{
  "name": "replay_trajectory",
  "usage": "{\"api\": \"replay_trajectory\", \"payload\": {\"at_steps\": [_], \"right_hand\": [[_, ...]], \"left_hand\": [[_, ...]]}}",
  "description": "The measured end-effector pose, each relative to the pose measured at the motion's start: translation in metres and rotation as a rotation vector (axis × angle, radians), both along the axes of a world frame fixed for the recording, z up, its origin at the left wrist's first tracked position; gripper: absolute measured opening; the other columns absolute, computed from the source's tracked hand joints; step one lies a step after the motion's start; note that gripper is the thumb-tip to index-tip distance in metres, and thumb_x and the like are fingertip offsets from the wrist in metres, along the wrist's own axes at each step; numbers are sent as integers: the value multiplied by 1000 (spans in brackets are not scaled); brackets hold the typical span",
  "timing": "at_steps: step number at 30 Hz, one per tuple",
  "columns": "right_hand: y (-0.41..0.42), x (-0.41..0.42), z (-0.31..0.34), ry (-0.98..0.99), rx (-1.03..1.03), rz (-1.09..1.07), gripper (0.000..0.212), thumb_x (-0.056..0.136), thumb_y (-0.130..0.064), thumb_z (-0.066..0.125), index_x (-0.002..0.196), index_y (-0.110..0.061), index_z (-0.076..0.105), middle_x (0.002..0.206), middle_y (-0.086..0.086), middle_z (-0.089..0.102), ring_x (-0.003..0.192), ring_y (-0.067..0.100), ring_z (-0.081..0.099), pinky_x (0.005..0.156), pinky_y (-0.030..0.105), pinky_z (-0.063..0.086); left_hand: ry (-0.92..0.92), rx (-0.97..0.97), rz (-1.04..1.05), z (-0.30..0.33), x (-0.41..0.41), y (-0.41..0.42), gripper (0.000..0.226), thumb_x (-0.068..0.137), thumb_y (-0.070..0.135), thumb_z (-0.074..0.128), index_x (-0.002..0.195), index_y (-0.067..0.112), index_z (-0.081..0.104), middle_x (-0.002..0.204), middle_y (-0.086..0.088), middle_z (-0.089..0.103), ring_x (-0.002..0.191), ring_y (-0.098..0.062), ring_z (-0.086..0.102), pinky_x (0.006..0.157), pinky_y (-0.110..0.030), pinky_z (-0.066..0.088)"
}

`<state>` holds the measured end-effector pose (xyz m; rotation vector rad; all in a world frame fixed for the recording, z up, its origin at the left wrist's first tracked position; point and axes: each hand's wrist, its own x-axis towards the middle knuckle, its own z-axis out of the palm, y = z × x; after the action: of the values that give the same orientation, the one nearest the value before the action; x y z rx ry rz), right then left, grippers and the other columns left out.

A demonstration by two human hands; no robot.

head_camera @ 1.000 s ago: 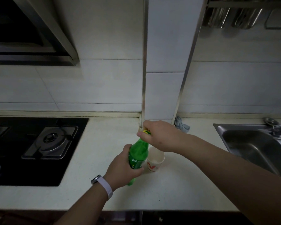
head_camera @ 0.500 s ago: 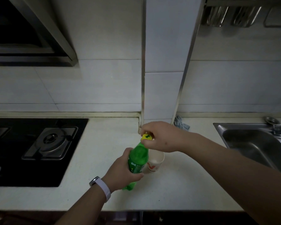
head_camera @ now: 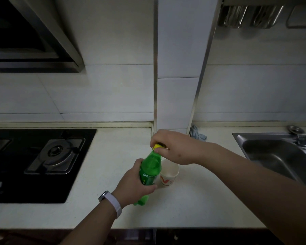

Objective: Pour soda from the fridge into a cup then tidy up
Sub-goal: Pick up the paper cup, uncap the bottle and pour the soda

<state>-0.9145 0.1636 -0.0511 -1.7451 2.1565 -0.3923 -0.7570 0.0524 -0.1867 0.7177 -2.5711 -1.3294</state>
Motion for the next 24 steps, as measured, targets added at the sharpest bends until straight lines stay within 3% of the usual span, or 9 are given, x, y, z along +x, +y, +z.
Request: {"api": "replay_trajectory", "payload": {"at_steps": [4,6,9,13,17,20,24], "right_hand": [[0,4,3,-135,-42,-1,28,90,-10,56,114,-24,57,112,-8,51,100,9,50,86,23,43],[0,7,2,-255,-71,-62,31,84,-8,57,111,-25,57,108,-10,53,98,7,52,83,22,45],[-6,14,-4,-283,-141,-148,19,88,-30,61,106,-28,55,100,-14,53,91,3,52,74,21,42],[-9,14,-10,-68,-139,-334,40,84,-64,51,91,-25,57,81,-6,60,74,12,56,63,33,47],[-3,16,-7,-63,-117,-292,28,84,-53,57,91,-25,59,75,-4,58,69,13,55,60,32,45],[0,19,-2,-75,-107,-200,24,79,-41,58,101,-31,56,90,-7,57,81,12,55,72,38,52],[-1,24,-2,-52,-99,-265,36,83,-58,55,106,-30,54,86,-7,57,78,11,55,69,36,50]], "left_hand": [[26,35,8,-3,3,-1,66,64,34,86,110,45,41,102,15,67,89,-2,67,76,-24,57],[37,32,2,-1,4,-1,66,64,34,87,110,46,41,102,15,67,88,0,67,75,-23,57],[52,42,7,2,4,0,66,64,33,87,111,44,41,101,15,68,87,1,67,71,-18,54],[67,41,21,5,6,-1,68,64,32,88,114,41,42,101,16,68,87,1,66,71,-18,53],[51,6,14,6,10,-3,69,64,35,86,114,42,40,98,15,67,86,-1,66,71,-22,55],[44,5,10,5,14,-4,70,64,36,87,115,42,40,101,15,67,88,-2,66,74,-26,57],[45,19,27,2,19,-7,72,62,38,86,117,40,41,102,14,68,89,-3,67,78,-33,58]]}}
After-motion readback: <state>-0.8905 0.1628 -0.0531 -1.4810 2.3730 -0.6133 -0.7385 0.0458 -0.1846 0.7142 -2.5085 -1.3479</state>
